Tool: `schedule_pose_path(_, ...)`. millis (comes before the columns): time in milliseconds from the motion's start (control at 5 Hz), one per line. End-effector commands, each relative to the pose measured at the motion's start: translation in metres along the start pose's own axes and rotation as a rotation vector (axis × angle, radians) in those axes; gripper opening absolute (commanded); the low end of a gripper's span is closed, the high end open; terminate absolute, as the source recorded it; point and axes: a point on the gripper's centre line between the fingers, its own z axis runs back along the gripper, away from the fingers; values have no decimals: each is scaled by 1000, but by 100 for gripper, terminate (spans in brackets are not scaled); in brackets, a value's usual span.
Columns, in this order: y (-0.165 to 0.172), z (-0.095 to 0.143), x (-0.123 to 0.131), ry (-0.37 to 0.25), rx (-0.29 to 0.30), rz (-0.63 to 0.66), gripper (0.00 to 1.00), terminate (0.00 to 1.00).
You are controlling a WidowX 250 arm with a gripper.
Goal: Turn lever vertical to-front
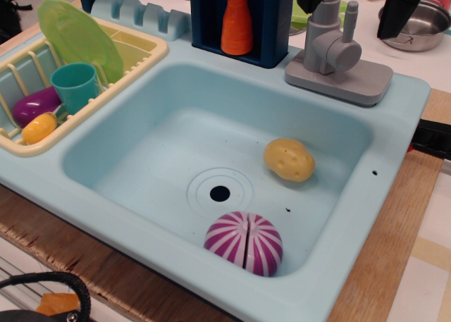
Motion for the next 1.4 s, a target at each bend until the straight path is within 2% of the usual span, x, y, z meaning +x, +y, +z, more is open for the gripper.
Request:
schedule_pose_path(0,0,0,0,0,0,0,100,0)
schedule_pose_path(200,5,-4,6,-68,2,-33,100,0)
schedule_pose_path(400,7,-9,15,-139,-26,-69,100,0)
schedule_pose_path(600,6,-15,27,-180,-26,-112,100,0)
schedule_pose_path(1000,2,-23,48,-209,-39,-150,100,0)
schedule_pose_path(1200,0,-29,49,-226,-23,-149,100,0)
